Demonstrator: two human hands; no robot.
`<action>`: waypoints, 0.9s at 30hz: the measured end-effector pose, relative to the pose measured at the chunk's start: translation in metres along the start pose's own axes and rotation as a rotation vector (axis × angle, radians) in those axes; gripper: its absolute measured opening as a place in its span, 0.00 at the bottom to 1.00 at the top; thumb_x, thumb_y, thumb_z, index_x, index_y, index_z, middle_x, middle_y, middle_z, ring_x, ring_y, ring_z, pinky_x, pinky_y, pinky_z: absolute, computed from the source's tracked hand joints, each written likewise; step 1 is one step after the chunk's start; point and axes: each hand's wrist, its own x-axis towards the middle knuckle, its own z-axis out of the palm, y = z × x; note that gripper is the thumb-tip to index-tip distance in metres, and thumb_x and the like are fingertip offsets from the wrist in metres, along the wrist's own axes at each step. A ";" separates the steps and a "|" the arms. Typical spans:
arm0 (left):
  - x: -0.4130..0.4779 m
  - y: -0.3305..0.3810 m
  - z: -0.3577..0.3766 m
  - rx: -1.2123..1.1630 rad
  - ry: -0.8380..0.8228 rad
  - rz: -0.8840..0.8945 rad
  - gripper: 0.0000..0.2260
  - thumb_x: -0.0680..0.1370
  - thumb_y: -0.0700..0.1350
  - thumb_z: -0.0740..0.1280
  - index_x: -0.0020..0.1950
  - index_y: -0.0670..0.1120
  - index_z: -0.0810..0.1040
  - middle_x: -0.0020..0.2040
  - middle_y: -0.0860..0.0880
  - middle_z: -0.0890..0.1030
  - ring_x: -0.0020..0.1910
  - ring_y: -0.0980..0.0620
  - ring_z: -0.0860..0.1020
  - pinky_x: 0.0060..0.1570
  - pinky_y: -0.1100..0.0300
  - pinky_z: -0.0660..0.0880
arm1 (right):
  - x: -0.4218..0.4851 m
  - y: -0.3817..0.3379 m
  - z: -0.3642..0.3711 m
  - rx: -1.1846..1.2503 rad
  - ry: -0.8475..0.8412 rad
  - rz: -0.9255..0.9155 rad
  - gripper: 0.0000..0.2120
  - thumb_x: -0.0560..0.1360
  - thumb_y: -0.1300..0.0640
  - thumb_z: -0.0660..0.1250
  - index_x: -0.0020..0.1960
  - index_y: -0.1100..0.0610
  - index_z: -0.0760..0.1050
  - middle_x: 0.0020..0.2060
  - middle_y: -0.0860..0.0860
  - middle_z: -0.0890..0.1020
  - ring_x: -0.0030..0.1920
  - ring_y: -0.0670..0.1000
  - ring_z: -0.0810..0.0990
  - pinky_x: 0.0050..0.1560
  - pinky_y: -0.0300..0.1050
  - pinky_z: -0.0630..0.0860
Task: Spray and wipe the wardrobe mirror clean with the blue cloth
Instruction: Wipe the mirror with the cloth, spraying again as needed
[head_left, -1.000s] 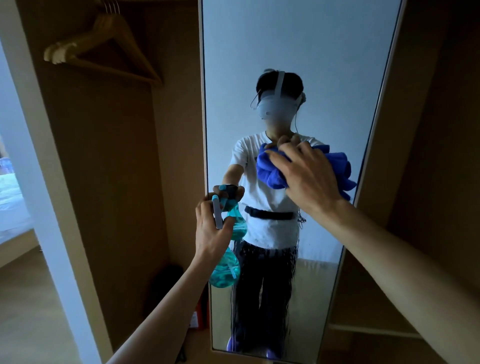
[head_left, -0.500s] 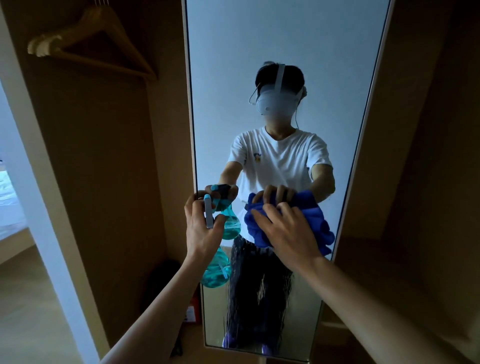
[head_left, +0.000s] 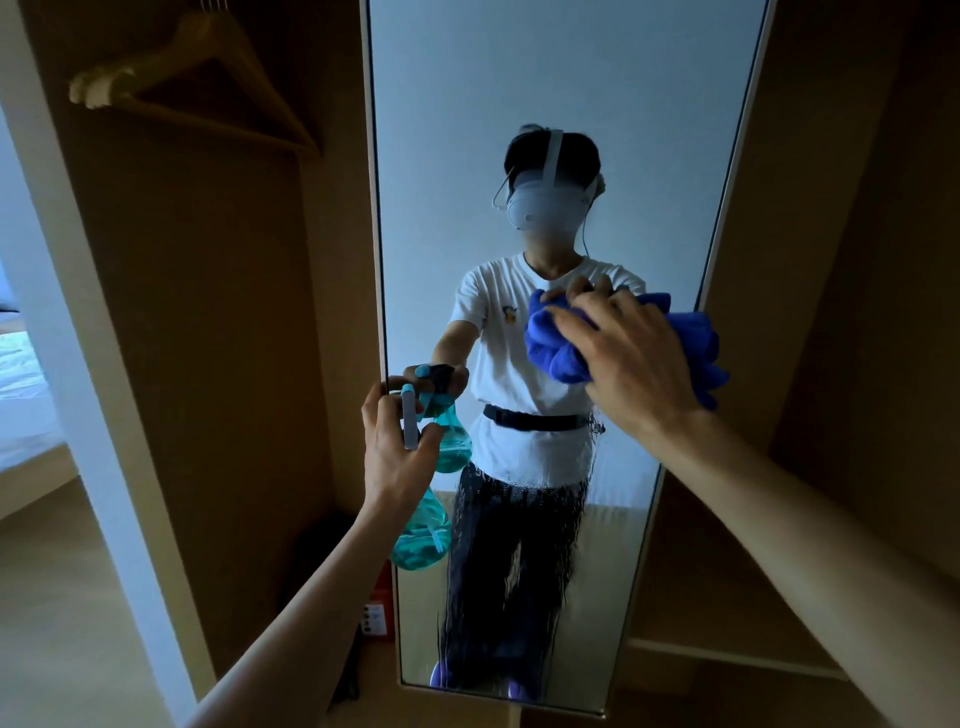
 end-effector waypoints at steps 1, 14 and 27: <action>-0.001 0.000 0.002 -0.007 0.009 -0.008 0.26 0.71 0.51 0.63 0.67 0.45 0.71 0.78 0.51 0.61 0.64 0.54 0.67 0.59 0.54 0.68 | 0.003 0.004 -0.003 -0.001 0.005 -0.002 0.25 0.69 0.66 0.64 0.66 0.55 0.74 0.58 0.57 0.78 0.51 0.62 0.74 0.46 0.56 0.68; -0.004 -0.003 0.011 0.039 0.052 -0.011 0.24 0.71 0.50 0.63 0.66 0.44 0.70 0.80 0.50 0.59 0.69 0.49 0.67 0.58 0.53 0.68 | -0.070 -0.018 0.050 0.037 -0.039 -0.102 0.25 0.70 0.65 0.66 0.66 0.55 0.73 0.57 0.55 0.78 0.47 0.59 0.73 0.44 0.55 0.69; -0.007 0.001 0.011 0.050 0.061 -0.021 0.16 0.78 0.42 0.68 0.65 0.44 0.71 0.76 0.47 0.63 0.61 0.53 0.67 0.57 0.54 0.68 | -0.063 -0.001 0.036 0.095 -0.072 -0.099 0.27 0.69 0.63 0.72 0.67 0.53 0.73 0.58 0.54 0.77 0.48 0.58 0.73 0.44 0.55 0.71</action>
